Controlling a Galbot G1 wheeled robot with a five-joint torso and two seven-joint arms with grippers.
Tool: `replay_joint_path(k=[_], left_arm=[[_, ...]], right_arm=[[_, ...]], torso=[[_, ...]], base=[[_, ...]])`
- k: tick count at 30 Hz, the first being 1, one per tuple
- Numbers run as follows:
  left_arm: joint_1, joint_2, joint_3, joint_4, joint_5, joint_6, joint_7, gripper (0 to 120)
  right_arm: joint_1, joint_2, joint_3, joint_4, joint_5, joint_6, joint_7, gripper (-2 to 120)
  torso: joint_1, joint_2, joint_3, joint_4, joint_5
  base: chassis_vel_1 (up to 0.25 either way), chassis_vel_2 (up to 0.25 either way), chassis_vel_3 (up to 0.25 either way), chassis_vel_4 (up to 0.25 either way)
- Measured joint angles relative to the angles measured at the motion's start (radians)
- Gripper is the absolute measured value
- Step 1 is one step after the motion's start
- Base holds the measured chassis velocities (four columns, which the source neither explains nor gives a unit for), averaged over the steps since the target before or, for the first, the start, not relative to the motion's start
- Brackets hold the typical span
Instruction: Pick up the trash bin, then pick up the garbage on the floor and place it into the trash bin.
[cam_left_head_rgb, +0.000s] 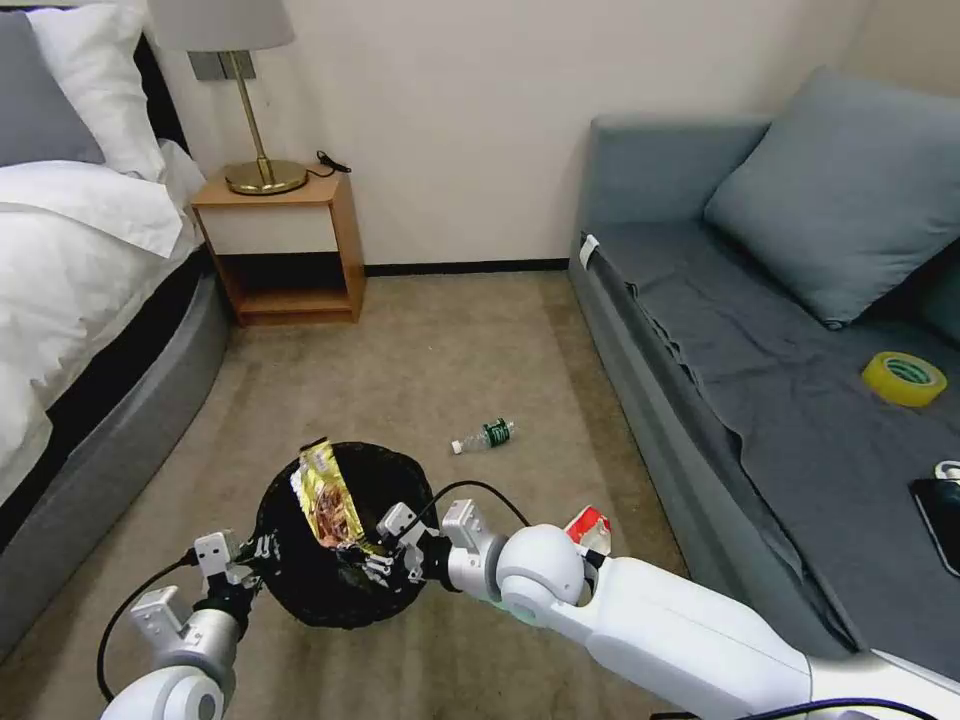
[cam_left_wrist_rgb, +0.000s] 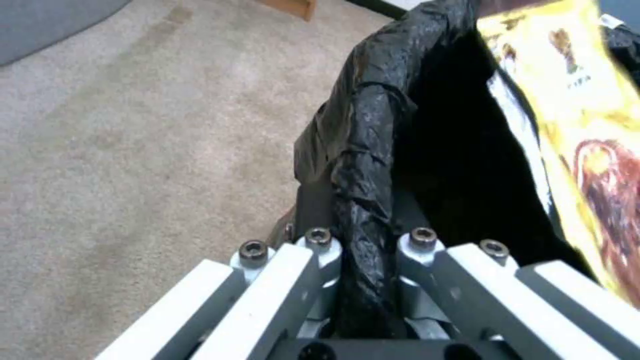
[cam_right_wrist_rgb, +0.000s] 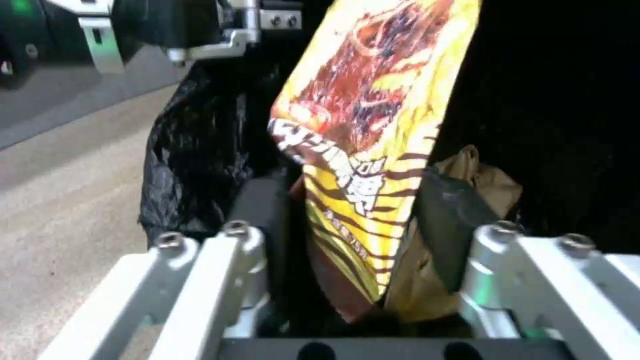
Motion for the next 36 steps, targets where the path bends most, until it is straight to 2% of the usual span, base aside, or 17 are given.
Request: replay_joint_path(k=[2,4,5,8,9,12,15,26,30,33,36], left_arm=[[0.000,0.000,-0.002,0.001,-0.001,-0.001,0.000,4],[0.000,0.000,-0.002,0.001,-0.002,-0.002,0.000,4],[0.000,-0.001,-0.003,0.002,-0.003,-0.002,0.000,4],[0.000,-0.001,-0.005,0.003,-0.004,-0.003,0.000,4],[0.000,-0.001,-0.005,0.003,-0.004,-0.003,0.000,4],[0.001,-0.001,-0.007,0.003,-0.005,-0.004,0.001,4],[0.001,-0.001,-0.008,0.004,-0.005,-0.005,0.001,4],[0.000,-0.001,-0.018,0.007,-0.001,-0.018,0.004,4],[0.000,-0.002,-0.021,0.013,0.006,-0.027,0.006,4],[0.000,-0.002,-0.022,0.015,0.008,-0.031,0.007,4],[-0.001,-0.003,-0.024,0.016,0.011,-0.039,0.011,4]], right_arm=[[-0.007,-0.008,0.007,0.006,-0.005,0.000,0.001,56],[-0.010,-0.009,0.010,0.008,-0.006,-0.001,0.002,57],[-0.015,-0.014,0.018,0.011,-0.010,-0.002,0.004,66],[-0.026,-0.024,0.035,0.017,-0.018,-0.002,0.004,77],[-0.026,-0.024,0.035,0.017,-0.018,-0.002,0.004,77],[-0.044,-0.030,0.070,0.026,-0.024,-0.002,0.007,93],[-0.054,-0.035,0.099,0.031,-0.026,-0.002,0.008,98],[-0.141,-0.090,0.318,-0.016,-0.059,0.007,0.013,100],[-0.166,-0.094,0.353,-0.050,-0.074,0.009,0.032,100],[-0.183,-0.093,0.373,-0.074,-0.076,0.003,0.059,100],[-0.214,-0.073,0.408,-0.124,-0.023,-0.093,0.195,100]], torso=[[0.000,0.000,0.000,0.0000,0.0000],[0.000,0.000,0.000,0.0000,0.0000],[0.000,0.000,0.000,0.0000,0.0000],[0.000,0.000,0.000,0.0000,0.0000],[0.000,0.000,0.000,0.0000,0.0000],[0.000,0.000,0.000,0.0000,0.0000],[0.000,0.000,0.000,0.0000,0.0000],[0.000,0.000,0.000,-0.0001,0.0001],[0.000,0.000,0.000,0.0000,0.0001],[0.000,0.000,0.000,0.0000,0.0000],[0.000,0.000,0.000,-0.0001,0.0001]], base=[[0.000,0.000,0.000,0.000],[0.000,0.000,0.000,0.000],[0.000,0.000,0.000,0.000],[0.000,0.000,0.000,0.000],[0.000,0.000,0.000,0.000],[0.000,0.000,0.000,0.000],[0.000,0.000,0.000,0.000],[0.000,0.000,0.000,0.000],[0.000,0.000,0.000,0.000],[0.000,0.000,0.000,0.000],[0.000,0.000,0.000,0.000]])
